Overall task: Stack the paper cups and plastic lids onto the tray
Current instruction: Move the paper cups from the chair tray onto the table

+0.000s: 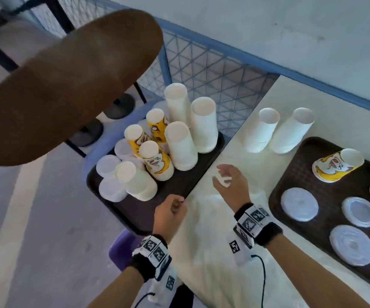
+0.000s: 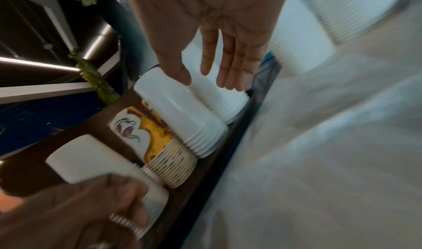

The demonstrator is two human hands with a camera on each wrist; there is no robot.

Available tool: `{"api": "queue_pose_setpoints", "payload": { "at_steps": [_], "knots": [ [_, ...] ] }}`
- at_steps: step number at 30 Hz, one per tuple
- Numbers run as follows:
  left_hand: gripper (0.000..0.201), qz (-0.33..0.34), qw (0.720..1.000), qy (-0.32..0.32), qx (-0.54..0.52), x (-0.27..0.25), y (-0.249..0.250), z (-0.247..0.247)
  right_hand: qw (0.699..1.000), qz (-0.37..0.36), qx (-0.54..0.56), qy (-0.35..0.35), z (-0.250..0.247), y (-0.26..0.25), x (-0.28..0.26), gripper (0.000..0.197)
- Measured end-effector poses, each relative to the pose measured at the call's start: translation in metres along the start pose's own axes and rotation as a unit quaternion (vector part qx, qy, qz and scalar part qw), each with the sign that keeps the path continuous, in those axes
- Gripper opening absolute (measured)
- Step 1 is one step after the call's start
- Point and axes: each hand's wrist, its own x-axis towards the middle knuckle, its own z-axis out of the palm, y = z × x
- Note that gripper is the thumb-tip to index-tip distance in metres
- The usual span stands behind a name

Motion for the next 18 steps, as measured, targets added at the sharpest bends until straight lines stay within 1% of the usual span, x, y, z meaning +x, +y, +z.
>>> {"api": "queue_pose_setpoints", "payload": {
  "at_steps": [2,4,5,6,8,10,11,13,15,18],
  "knots": [
    [0.024,-0.048,0.994,0.097,-0.025,-0.011,-0.018,-0.026,1.000,-0.024,-0.001,-0.007,0.020,-0.015,0.002,0.041],
    [0.040,-0.083,0.976,0.193,-0.061,-0.012,-0.026,-0.050,1.000,-0.026,0.001,-0.001,0.034,-0.029,0.008,0.052],
    [0.048,-0.090,0.968,0.224,-0.074,-0.009,-0.028,-0.060,1.000,-0.024,0.000,0.001,0.040,-0.036,0.012,0.055],
    [0.056,-0.090,0.963,0.238,-0.083,-0.003,-0.028,-0.068,1.000,-0.026,-0.003,0.002,0.045,-0.042,0.015,0.056],
    [0.075,-0.080,0.965,0.229,-0.097,0.009,-0.026,-0.080,0.999,-0.040,-0.009,-0.005,0.058,-0.050,0.019,0.053],
    [0.084,-0.052,0.970,0.216,-0.095,0.020,-0.019,-0.084,0.998,-0.051,-0.012,-0.027,0.072,-0.056,0.017,0.049],
    [0.085,-0.031,0.973,0.216,-0.077,0.026,-0.016,-0.085,0.997,-0.055,-0.016,-0.042,0.079,-0.059,0.014,0.049],
    [0.084,-0.006,0.975,0.218,-0.029,0.037,-0.013,-0.084,0.995,-0.064,-0.031,-0.073,0.092,-0.065,0.010,0.055],
    [0.082,-0.011,0.977,0.211,-0.008,0.045,-0.011,-0.082,0.992,-0.073,-0.030,-0.099,0.101,-0.074,0.008,0.063],
    [0.075,-0.029,0.979,0.203,-0.016,0.047,-0.011,-0.083,0.989,-0.083,-0.016,-0.122,0.112,-0.087,0.010,0.067]
  ]
}}
